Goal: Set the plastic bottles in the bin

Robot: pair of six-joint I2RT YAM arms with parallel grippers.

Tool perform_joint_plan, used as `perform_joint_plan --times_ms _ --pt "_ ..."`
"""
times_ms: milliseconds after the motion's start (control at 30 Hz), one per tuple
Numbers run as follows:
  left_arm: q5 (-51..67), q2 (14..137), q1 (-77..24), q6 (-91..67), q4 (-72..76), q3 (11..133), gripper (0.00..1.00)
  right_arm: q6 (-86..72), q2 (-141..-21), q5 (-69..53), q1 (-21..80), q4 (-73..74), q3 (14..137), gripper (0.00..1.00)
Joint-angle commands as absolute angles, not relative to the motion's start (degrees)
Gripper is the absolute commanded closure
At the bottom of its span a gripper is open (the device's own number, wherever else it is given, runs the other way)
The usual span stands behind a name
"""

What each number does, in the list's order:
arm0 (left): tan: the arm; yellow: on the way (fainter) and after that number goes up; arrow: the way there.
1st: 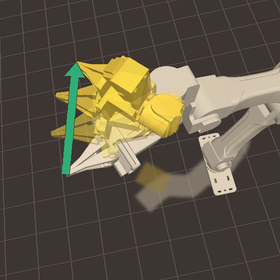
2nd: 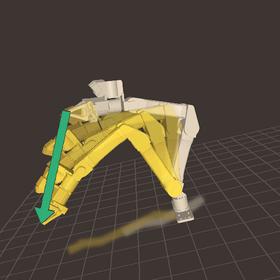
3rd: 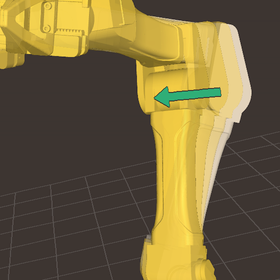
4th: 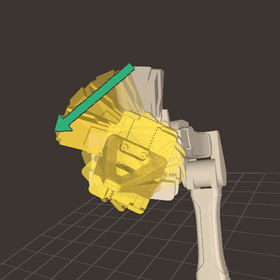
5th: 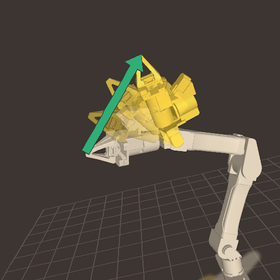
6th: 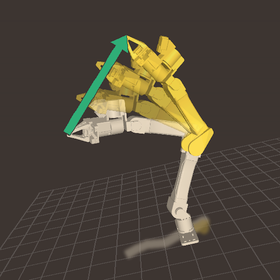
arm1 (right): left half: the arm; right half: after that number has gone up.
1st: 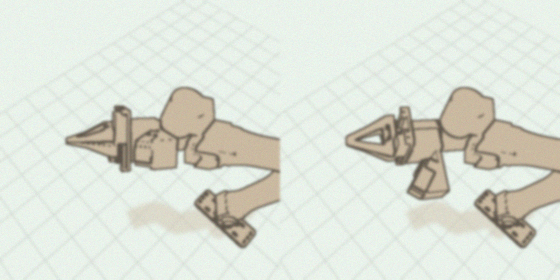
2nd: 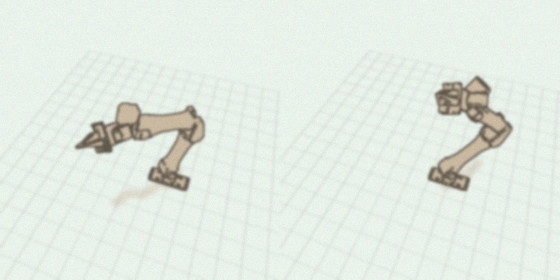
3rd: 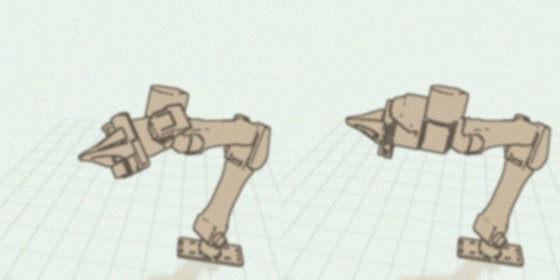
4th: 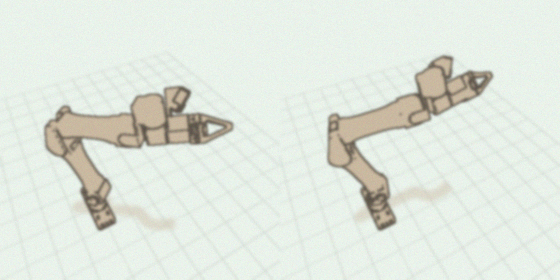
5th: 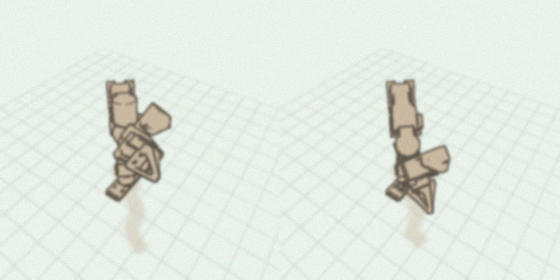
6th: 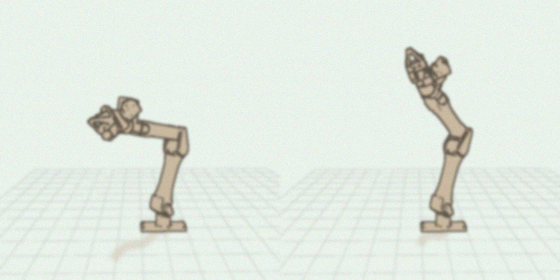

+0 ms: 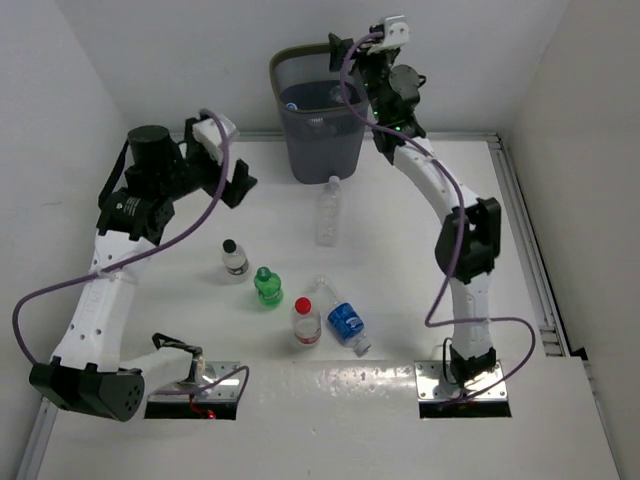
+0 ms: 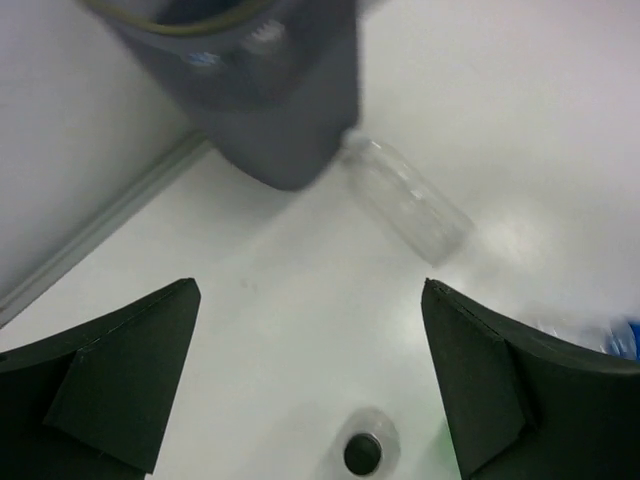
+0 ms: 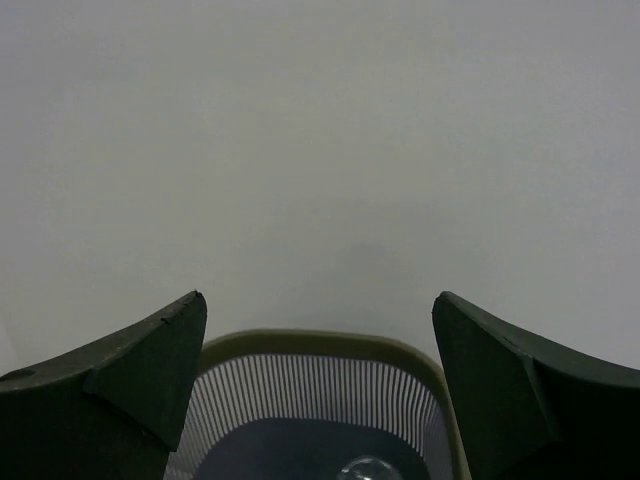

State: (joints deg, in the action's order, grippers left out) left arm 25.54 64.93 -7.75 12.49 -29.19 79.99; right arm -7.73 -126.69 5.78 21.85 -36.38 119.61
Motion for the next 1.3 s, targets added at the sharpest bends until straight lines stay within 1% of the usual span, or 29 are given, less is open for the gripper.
perform_joint_plan --times_ms 0,33,100,133,167,200,233,267,333,367,400,433,467,533,567,600,700,800,933,1100,1167,1267 --pt "36.5 64.1 -10.2 24.7 -40.7 80.5 0.00 -10.2 -113.0 3.0 21.7 -37.5 112.9 0.08" --pt "38.3 63.1 -11.4 25.9 -41.5 77.8 0.01 -11.3 -106.8 1.4 21.6 -36.0 109.2 0.08" --pt "41.6 60.7 -12.8 30.4 -43.0 74.2 0.03 -13.1 -102.7 -1.6 20.6 -27.7 104.1 0.08" --pt "46.2 57.4 -13.4 32.9 -43.5 72.2 0.04 -13.4 -100.7 -4.3 20.0 -25.4 102.4 0.08" --pt "48.0 55.5 -14.6 34.9 -43.5 67.9 0.04 -13.7 -94.8 -6.7 18.9 -21.3 96.9 0.08" --pt "49.3 53.7 -15.4 37.9 -43.5 65.9 0.06 -14.1 -93.1 -7.6 18.4 -17.5 95.1 0.08" --pt "49.9 52.2 -16.3 38.8 -43.5 64.0 0.07 -13.9 -88.2 -10.4 18.0 -15.6 93.5 0.10" --pt "49.9 50.5 -18.9 39.7 -44.3 61.2 0.10 -14.1 -86.7 -11.2 16.0 -11.2 90.6 0.10" --pt "49.3 51.0 -21.5 45.2 -50.1 60.6 0.10 -14.2 -81.9 -13.0 14.5 -4.6 87.2 0.10" --pt "49.3 52.8 -24.2 47.3 -52.5 60.6 0.11 -14.8 -80.9 -14.1 12.1 2.6 85.6 0.10" --pt "49.3 53.7 -25.5 48.3 -55.8 60.6 0.11 -14.9 -79.9 -14.8 11.1 5.0 84.4 0.10" --pt "49.3 54.4 -26.6 49.9 -56.6 59.8 0.11 -15.3 -77.5 -16.7 9.2 7.4 83.7 0.11" --pt "49.3 54.4 -28.9 49.9 -56.6 58.6 0.11 -15.7 -76.7 -17.6 7.7 14.4 83.2 0.11" --pt "49.3 55.1 -31.3 49.2 -55.1 57.2 0.08 -16.1 -73.6 -20.9 5.4 17.9 79.9 0.12" --pt "49.3 55.1 -33.5 48.4 -54.0 55.8 0.08 -15.9 -72.8 -21.5 4.3 21.9 78.9 0.12" --pt "49.3 55.1 -34.5 47.8 -52.1 55.2 0.08 -15.6 -70.4 -21.9 4.1 22.9 75.9 0.12" --pt "48.8 55.8 -38.4 45.6 -49.5 53.4 0.07 -14.9 -67.2 -22.6 2.2 26.6 71.7 0.12" --pt "48.8 57.3 -41.4 42.5 -46.2 52.8 0.07 -14.7 -65.7 -22.9 0.4 28.5 69.4 0.13" --pt "47.9 59.3 -44.2 36.1 -38.7 52.1 0.07 -14.7 -65.5 -23.7 0.3 30.3 69.0 0.15" --pt "44.1 61.3 -46.5 35.6 -35.7 51.6 0.07 -15.2 -65.8 -25.1 0.3 31.5 70.0 0.17" --pt "44.1 61.8 -46.5 35.6 -35.7 51.6 0.11 -14.9 -65.7 -25.1 0.3 31.6 69.9 0.17" --pt "44.1 61.8 -47.8 35.6 -35.7 51.0 0.26 -14.2 -65.7 -25.1 0.2 32.4 69.6 0.19"
